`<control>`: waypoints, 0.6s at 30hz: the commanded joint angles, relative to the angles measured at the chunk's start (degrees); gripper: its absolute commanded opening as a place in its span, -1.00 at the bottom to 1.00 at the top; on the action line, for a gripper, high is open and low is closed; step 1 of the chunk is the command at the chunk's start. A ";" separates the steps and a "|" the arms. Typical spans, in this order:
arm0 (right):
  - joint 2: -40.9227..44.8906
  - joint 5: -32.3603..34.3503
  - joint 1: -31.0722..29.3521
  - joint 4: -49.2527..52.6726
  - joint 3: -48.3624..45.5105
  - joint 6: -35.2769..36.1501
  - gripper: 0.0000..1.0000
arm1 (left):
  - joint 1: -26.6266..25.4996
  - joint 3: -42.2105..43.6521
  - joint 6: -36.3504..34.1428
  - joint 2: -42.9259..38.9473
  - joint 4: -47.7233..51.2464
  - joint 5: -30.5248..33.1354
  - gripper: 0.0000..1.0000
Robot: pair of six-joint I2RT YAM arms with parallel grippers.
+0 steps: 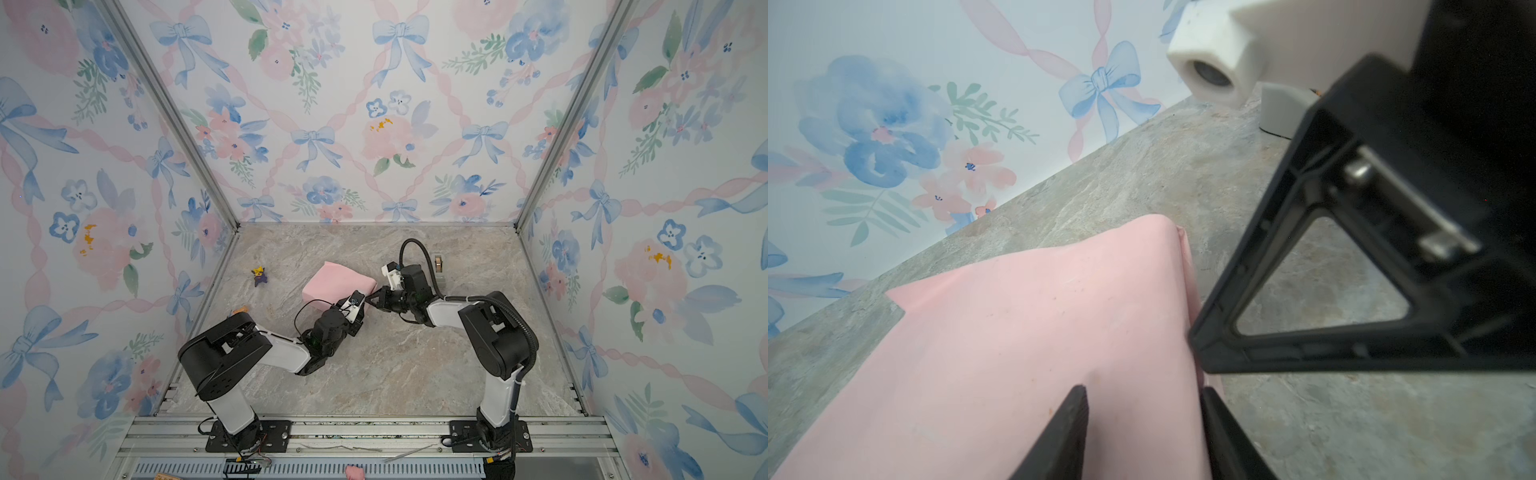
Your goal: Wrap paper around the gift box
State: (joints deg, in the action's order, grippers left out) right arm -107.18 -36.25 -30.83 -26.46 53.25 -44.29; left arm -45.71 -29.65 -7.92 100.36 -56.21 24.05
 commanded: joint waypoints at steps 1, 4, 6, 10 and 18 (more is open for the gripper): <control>-2.39 0.68 -0.47 0.43 1.92 0.35 -1.00 | 0.47 3.04 1.96 3.88 14.12 -0.32 -0.11; -3.19 0.85 -0.50 -1.01 2.36 -0.31 -1.00 | 0.45 2.96 1.79 3.88 14.10 -0.58 -0.11; -3.38 0.87 -0.46 -1.97 2.40 -0.81 -1.00 | 0.38 2.93 1.82 3.81 14.11 -0.75 -0.10; -3.30 0.77 -0.46 -3.94 2.16 -1.58 -1.00 | 0.44 2.96 1.76 3.79 14.01 -1.06 -0.11; -3.31 0.38 -0.55 -6.35 1.77 -3.10 -1.00 | 0.36 3.19 1.67 3.21 13.66 -2.67 -0.10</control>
State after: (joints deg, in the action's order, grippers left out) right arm -109.91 -35.90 -30.83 -28.84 54.19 -46.54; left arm -45.71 -29.63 -7.92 100.33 -56.23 24.05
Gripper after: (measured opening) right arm 0.047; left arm 0.450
